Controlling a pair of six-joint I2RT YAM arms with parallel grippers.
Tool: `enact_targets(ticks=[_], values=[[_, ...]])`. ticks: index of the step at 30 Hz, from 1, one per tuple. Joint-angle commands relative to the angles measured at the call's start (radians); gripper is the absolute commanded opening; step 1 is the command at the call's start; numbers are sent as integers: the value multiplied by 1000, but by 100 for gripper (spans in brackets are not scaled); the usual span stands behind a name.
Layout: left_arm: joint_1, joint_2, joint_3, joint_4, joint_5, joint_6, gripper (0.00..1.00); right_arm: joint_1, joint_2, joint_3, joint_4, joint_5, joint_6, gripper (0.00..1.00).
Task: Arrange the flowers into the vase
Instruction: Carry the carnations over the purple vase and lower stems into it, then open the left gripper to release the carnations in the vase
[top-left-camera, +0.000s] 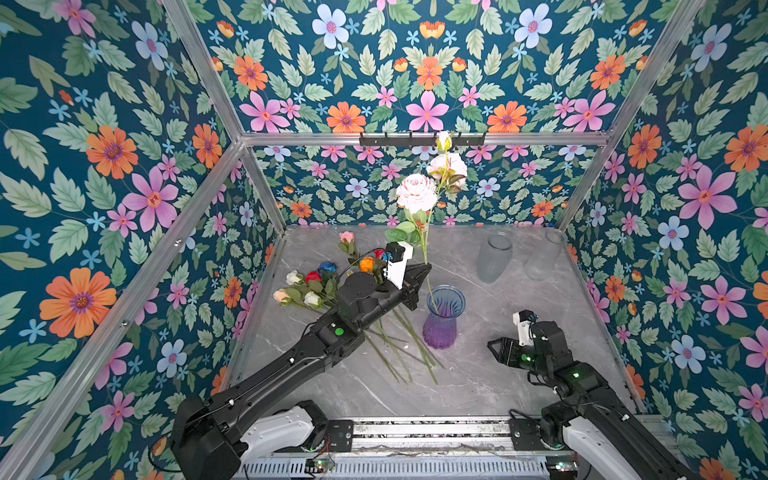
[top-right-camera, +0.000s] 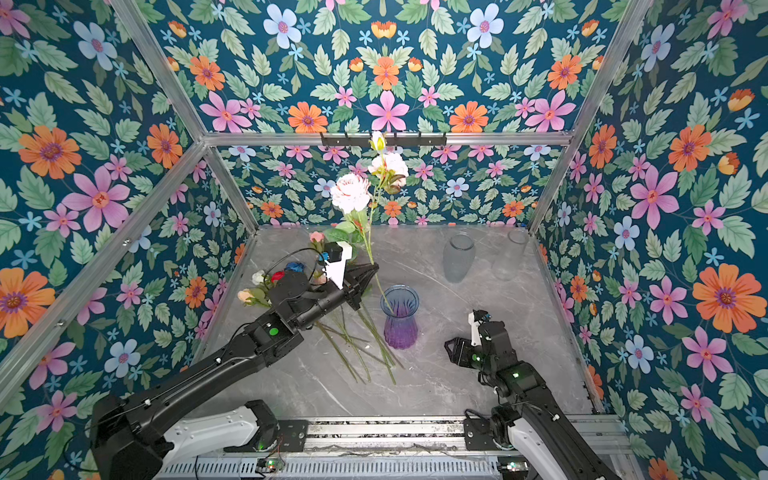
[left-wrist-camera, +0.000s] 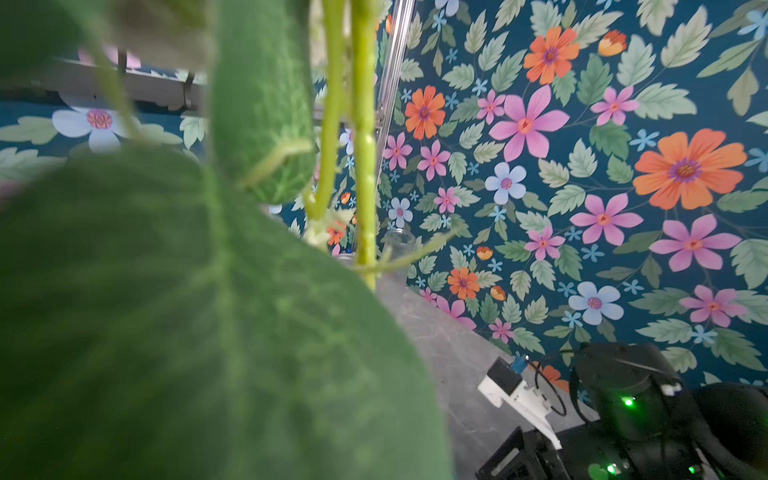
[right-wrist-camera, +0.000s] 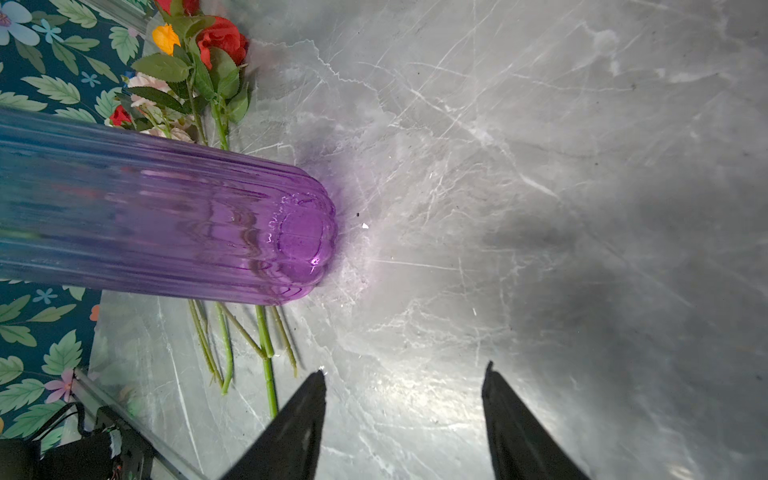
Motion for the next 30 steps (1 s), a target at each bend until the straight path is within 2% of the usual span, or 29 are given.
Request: enact_targets(ticks=[1, 4, 5, 7, 8, 17, 19, 22, 25, 28, 30], values=[[-1, 1, -19, 46, 25, -2, 3, 1, -1, -1, 4, 9, 7, 61], [-2, -16, -47, 50, 36, -8, 48, 2, 2, -1, 4, 8, 6, 61], [-2, -28, -60, 47, 32, -16, 58, 2, 4, 0, 4, 7, 6, 61], [-2, -60, -92, 13, 32, -38, 71, 1, 5, 0, 4, 7, 6, 62], [-3, -84, -120, -10, 31, -54, 74, 2, 7, 1, 5, 7, 6, 62], [-3, -359, -379, -185, -67, -168, 76, 1, 34, 7, 13, -1, 2, 62], [-3, -414, -419, -217, -143, -193, 77, 2, 33, 6, 13, 0, 3, 62], [-1, -485, -469, -236, -319, -245, 74, 1, 23, 4, 10, -1, 3, 62], [0, -520, -493, -259, -484, -344, 74, 1, 8, 0, 3, 3, 6, 62], [4, -493, -483, -274, -539, -349, 71, 1, 0, -3, 3, 3, 7, 62], [17, -404, -427, -371, -604, -391, 62, 1, 1, -3, 3, 1, 6, 62]])
